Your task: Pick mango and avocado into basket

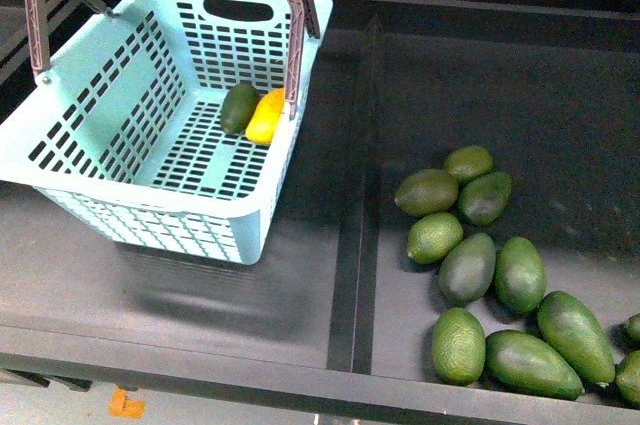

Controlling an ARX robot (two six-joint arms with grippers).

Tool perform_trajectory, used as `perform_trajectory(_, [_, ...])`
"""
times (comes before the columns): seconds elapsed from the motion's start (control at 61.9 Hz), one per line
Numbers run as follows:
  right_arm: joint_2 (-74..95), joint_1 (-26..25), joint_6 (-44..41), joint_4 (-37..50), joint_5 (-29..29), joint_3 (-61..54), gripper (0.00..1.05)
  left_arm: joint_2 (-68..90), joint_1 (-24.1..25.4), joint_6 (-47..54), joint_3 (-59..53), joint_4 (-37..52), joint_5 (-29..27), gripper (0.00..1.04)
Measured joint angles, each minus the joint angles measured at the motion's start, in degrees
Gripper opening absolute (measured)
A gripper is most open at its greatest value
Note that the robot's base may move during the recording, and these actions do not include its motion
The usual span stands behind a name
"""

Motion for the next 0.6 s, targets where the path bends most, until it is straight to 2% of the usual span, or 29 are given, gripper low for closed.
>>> perform_trajectory(0.598, [0.0, 0.0, 0.0, 0.0, 0.0, 0.0, 0.96, -24.3, 0.0, 0.1, -0.6, -22.3, 0.0, 0.02])
